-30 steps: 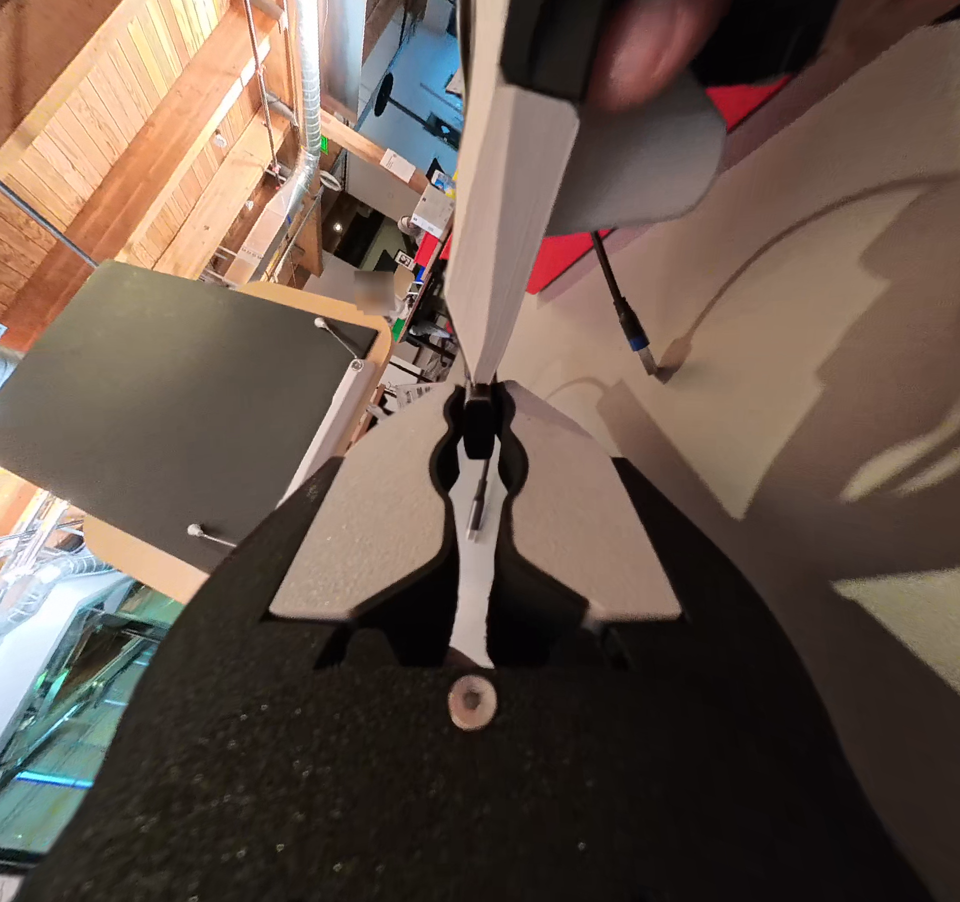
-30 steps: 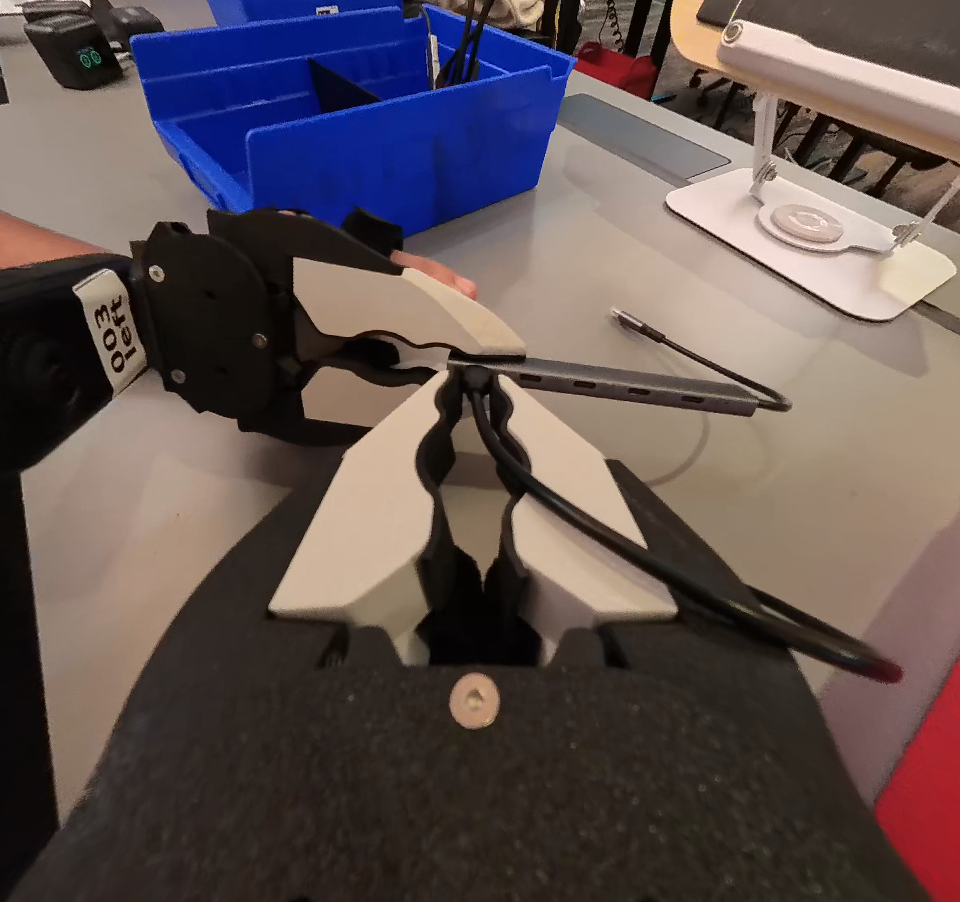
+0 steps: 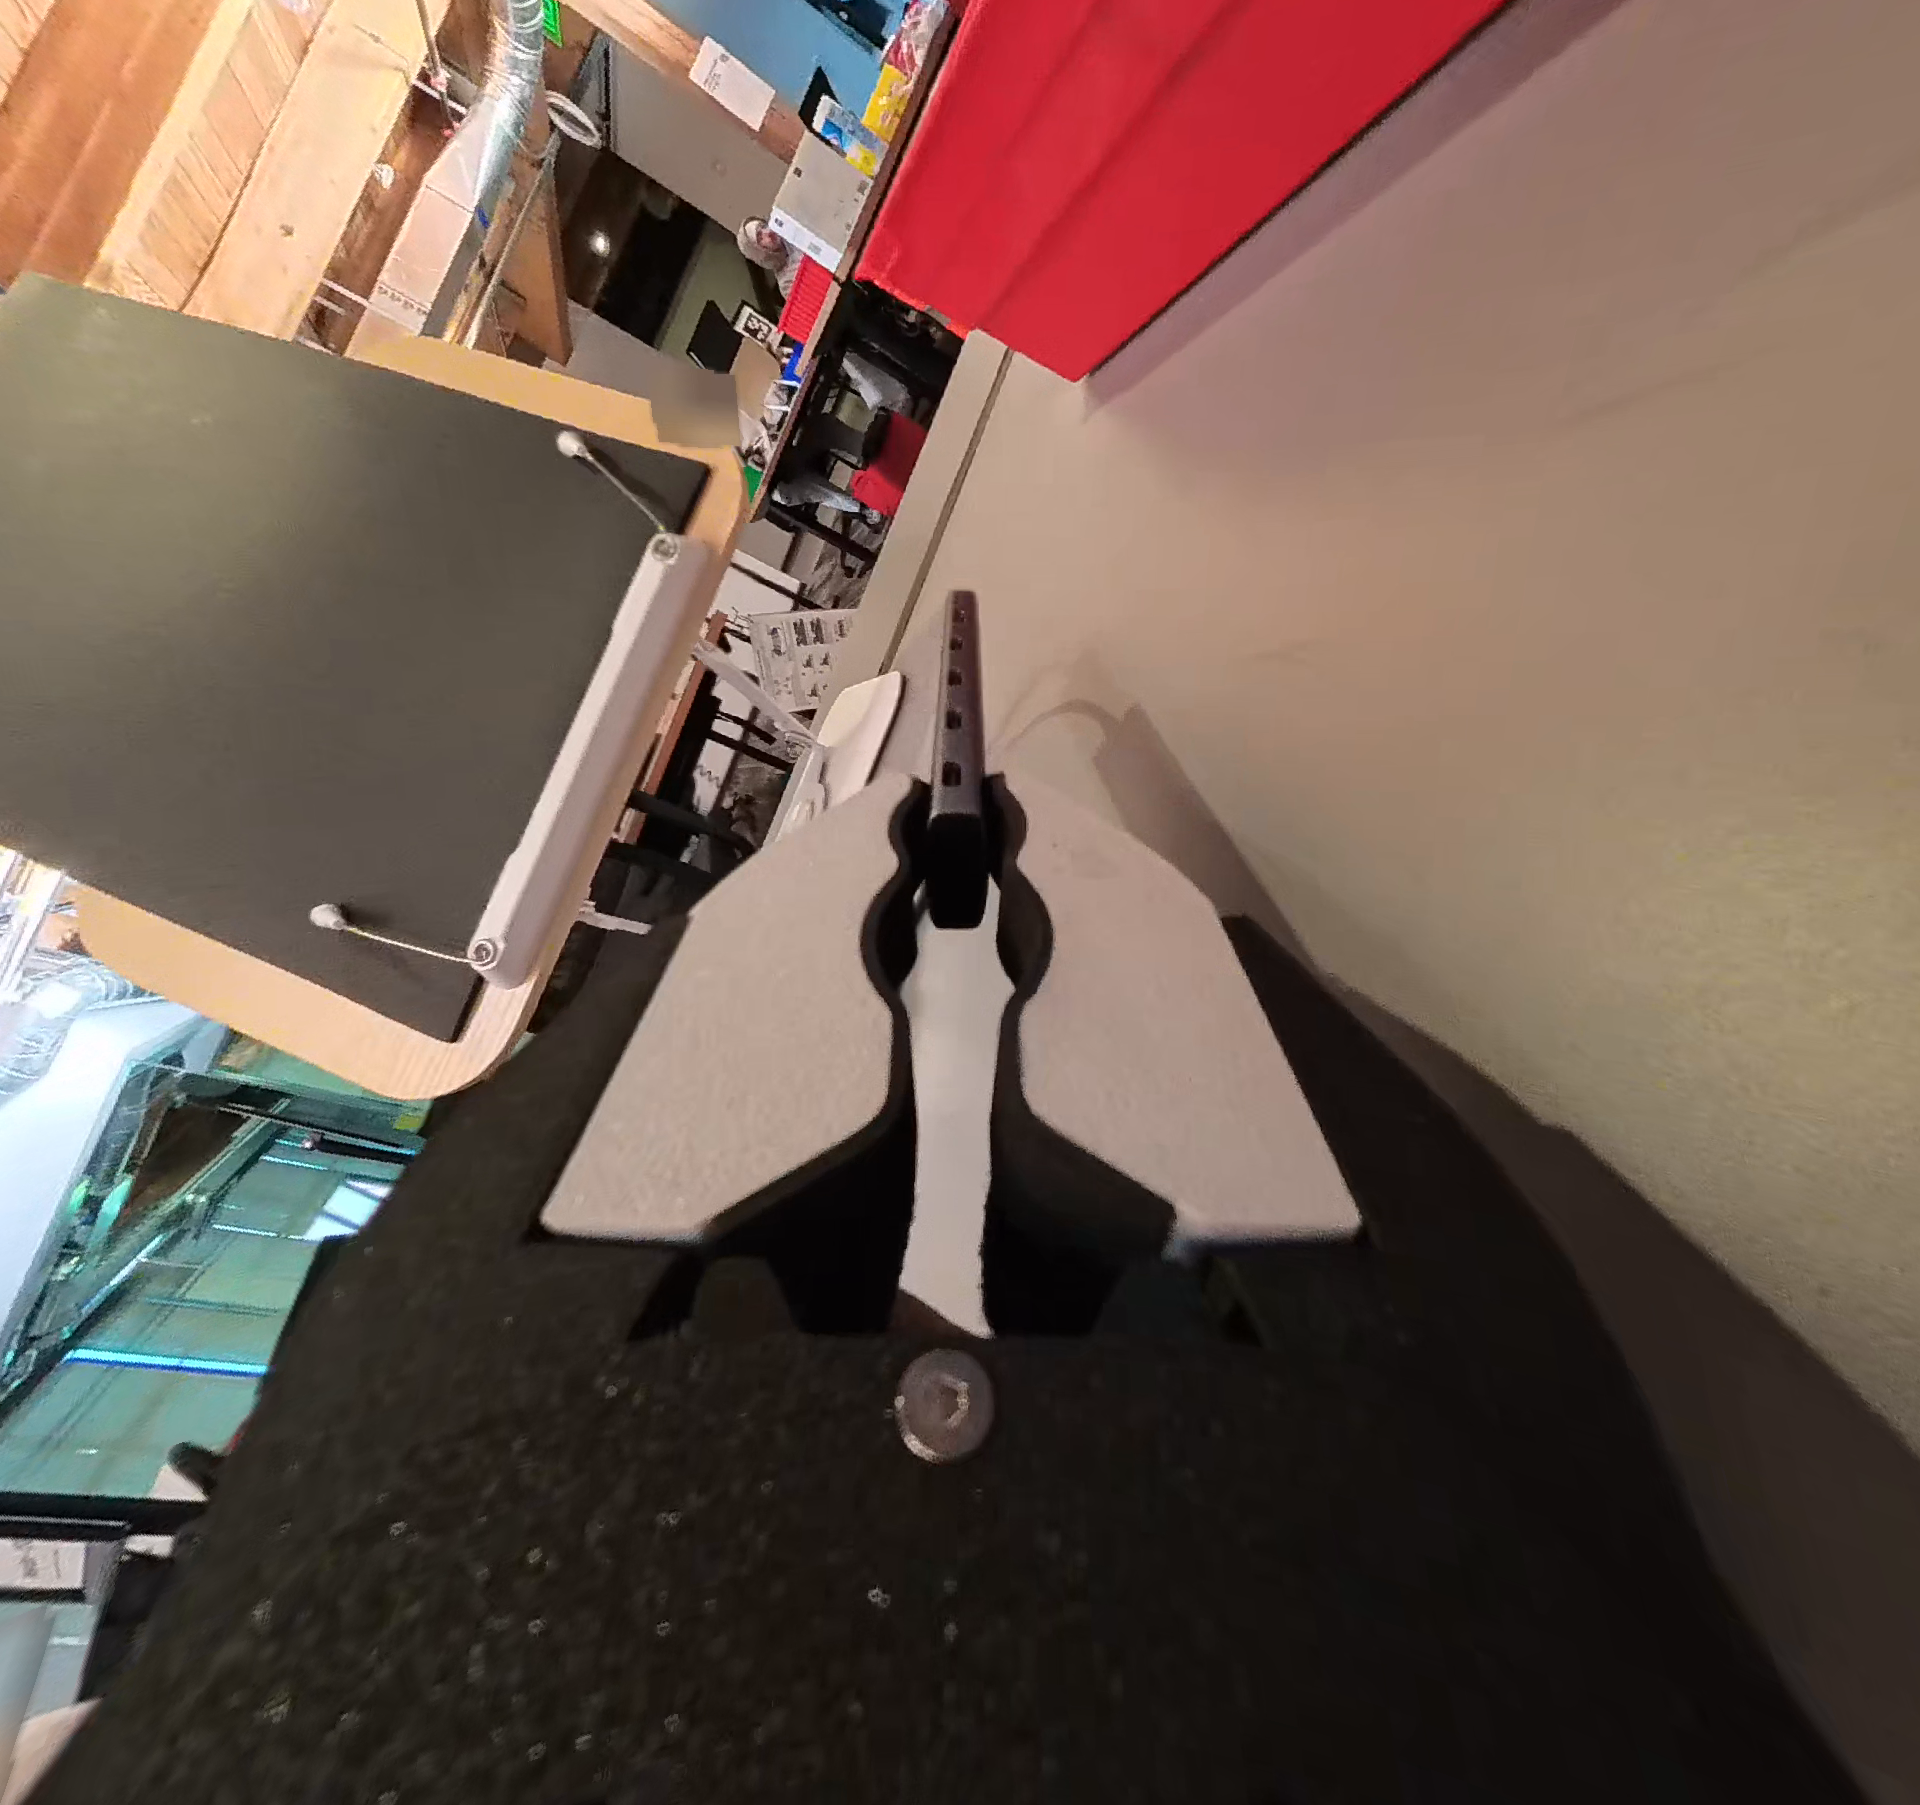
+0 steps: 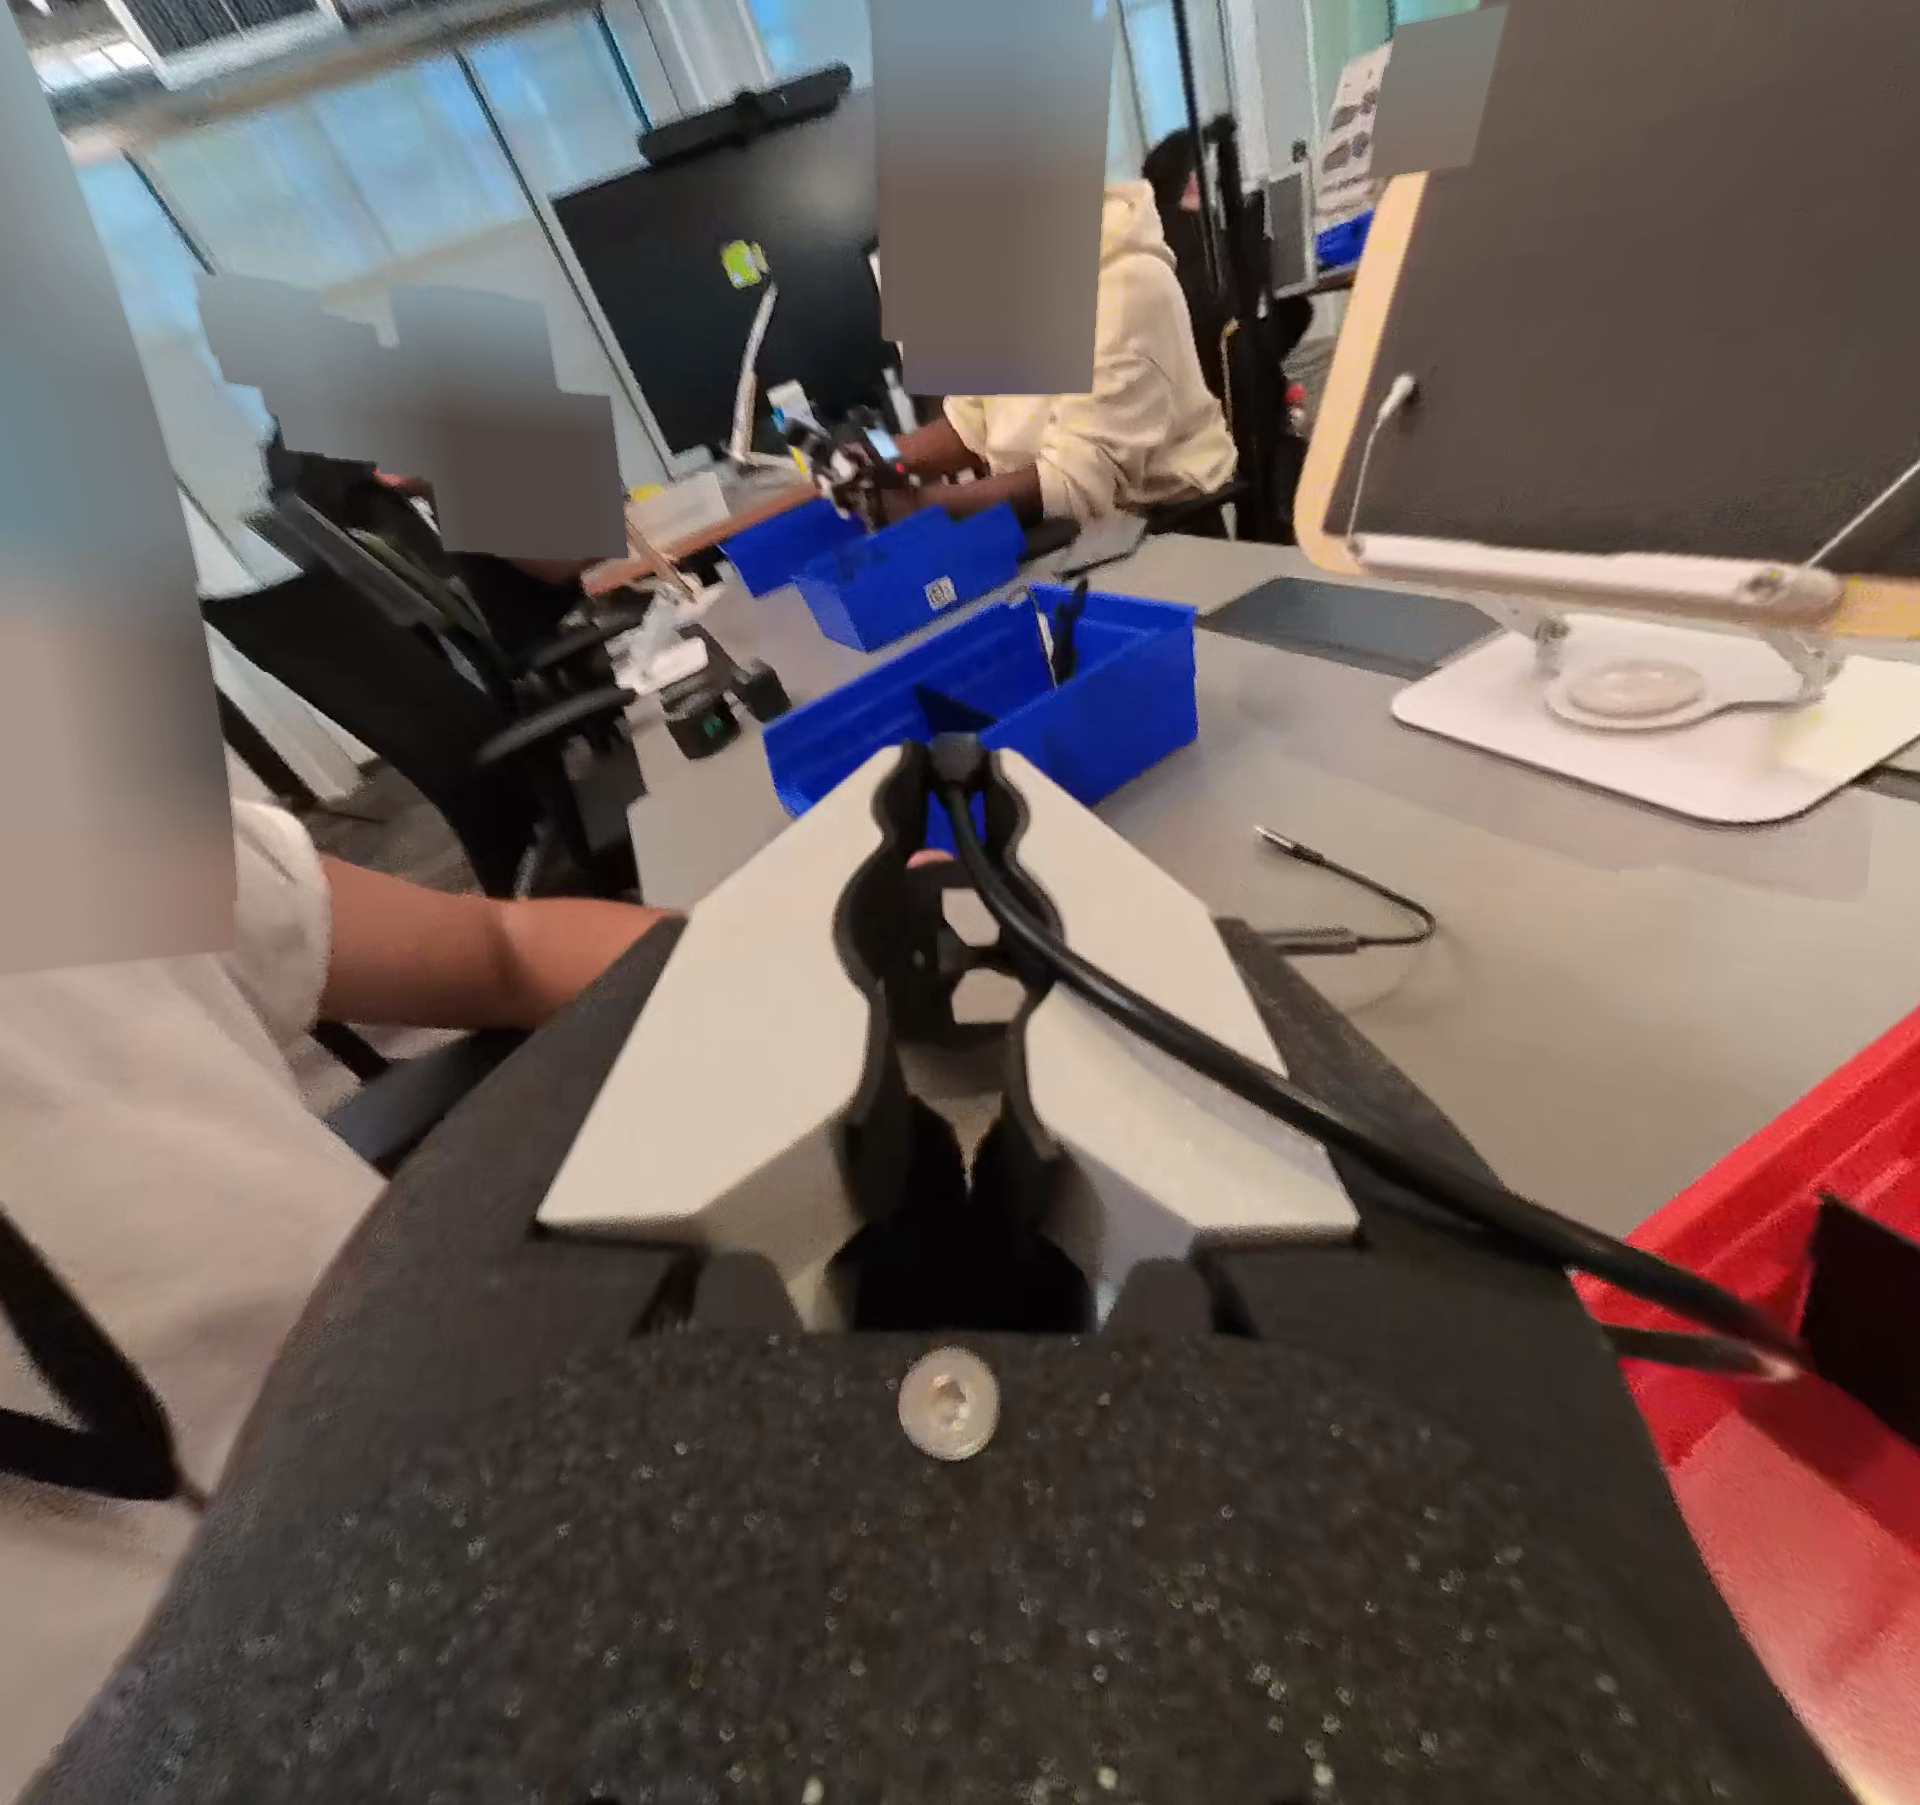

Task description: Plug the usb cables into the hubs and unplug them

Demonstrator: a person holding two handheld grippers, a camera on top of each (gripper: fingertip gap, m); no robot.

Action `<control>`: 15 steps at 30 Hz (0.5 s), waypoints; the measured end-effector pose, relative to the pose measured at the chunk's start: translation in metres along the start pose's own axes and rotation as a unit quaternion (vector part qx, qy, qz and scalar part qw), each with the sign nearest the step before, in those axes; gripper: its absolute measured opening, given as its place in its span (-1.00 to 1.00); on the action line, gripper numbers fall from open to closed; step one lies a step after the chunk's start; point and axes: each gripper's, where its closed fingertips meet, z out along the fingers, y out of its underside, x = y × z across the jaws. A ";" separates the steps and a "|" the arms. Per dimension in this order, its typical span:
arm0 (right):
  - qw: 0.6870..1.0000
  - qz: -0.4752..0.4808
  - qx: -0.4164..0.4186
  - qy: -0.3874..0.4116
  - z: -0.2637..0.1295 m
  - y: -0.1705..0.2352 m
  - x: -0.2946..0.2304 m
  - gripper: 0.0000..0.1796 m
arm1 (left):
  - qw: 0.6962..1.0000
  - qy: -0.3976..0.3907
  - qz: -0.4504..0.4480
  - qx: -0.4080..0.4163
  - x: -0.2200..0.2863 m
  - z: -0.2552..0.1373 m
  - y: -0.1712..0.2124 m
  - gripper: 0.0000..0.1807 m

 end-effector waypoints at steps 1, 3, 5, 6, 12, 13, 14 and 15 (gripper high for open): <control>1.000 0.009 0.009 -0.002 -0.005 -0.011 0.004 -0.90 | 1.000 0.000 0.003 0.000 0.001 0.000 0.000 -0.88; 0.999 0.029 0.020 -0.002 -0.015 -0.026 0.017 -0.90 | 1.000 0.003 0.000 -0.001 0.001 0.000 0.000 -0.89; 0.998 0.055 0.034 -0.002 -0.023 -0.034 0.033 -0.90 | 1.000 0.004 -0.011 0.000 -0.001 0.000 0.001 -0.88; 0.997 0.072 0.036 0.005 -0.026 -0.033 0.045 -0.90 | 1.000 0.004 -0.017 -0.001 -0.002 0.000 0.001 -0.88; 0.973 0.207 -0.026 0.104 -0.046 0.032 0.133 -0.90 | 1.000 0.012 -0.023 -0.003 -0.001 0.000 0.003 -0.88; 0.964 0.211 -0.067 0.146 -0.052 0.055 0.147 -0.90 | 1.000 0.011 -0.022 -0.003 -0.001 0.000 0.002 -0.89; 0.955 0.194 -0.119 0.188 -0.060 0.078 0.158 -0.90 | 1.000 0.011 -0.024 -0.003 -0.001 -0.001 0.002 -0.89; 0.943 0.172 -0.173 0.228 -0.070 0.100 0.168 -0.89 | 1.000 0.010 -0.027 -0.002 -0.002 -0.001 0.002 -0.88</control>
